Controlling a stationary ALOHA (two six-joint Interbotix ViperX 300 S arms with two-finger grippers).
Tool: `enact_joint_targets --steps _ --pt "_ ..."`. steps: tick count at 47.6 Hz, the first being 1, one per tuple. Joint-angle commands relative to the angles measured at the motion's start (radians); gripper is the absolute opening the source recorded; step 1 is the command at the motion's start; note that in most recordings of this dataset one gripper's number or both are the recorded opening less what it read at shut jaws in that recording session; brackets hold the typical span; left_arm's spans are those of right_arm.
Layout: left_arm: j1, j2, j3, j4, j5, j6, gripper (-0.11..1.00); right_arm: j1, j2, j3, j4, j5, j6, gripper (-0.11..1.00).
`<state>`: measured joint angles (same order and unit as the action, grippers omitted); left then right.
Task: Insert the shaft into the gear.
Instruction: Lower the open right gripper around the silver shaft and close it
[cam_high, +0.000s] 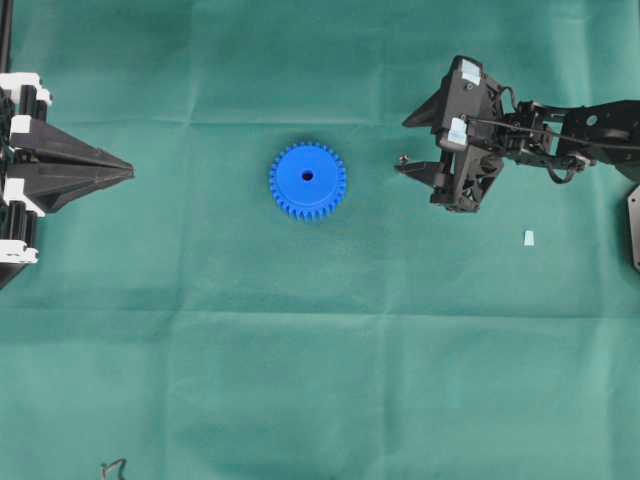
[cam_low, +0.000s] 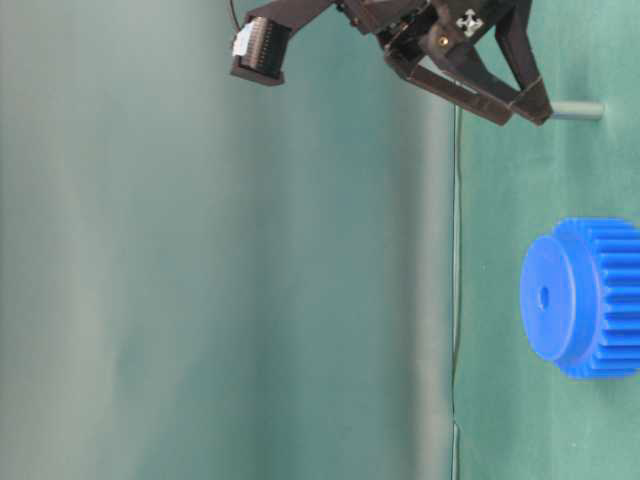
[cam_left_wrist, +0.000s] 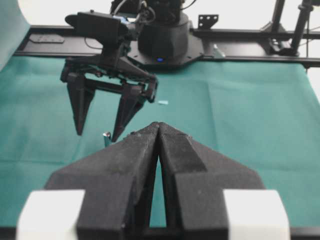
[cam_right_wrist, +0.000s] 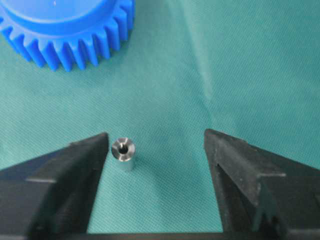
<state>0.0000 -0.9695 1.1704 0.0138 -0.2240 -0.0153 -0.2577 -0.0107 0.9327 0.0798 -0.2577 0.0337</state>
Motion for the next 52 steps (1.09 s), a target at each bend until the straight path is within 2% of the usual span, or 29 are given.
enact_joint_targets --steps 1,7,11,29,37,52 --pt "-0.002 0.006 -0.028 0.002 -0.005 0.0 0.0 0.006 -0.009 -0.012 0.0 -0.011 0.002 0.66" --pt "-0.002 0.006 -0.028 0.002 -0.005 0.0 0.0 0.023 -0.009 -0.012 -0.003 -0.012 -0.002 0.34" --pt "-0.002 0.006 -0.028 0.002 -0.005 0.002 0.0 0.026 -0.009 -0.012 -0.003 -0.012 -0.002 0.18" --pt "-0.002 0.006 -0.028 0.002 0.015 0.0 0.0 0.026 -0.032 -0.026 -0.003 0.017 -0.003 0.17" --pt "-0.002 0.005 -0.028 0.002 0.02 0.0 0.0 0.026 -0.114 -0.063 -0.009 0.132 -0.017 0.17" --pt "-0.002 0.003 -0.028 0.002 0.02 0.0 0.0 0.026 -0.25 -0.127 -0.055 0.313 -0.023 0.17"
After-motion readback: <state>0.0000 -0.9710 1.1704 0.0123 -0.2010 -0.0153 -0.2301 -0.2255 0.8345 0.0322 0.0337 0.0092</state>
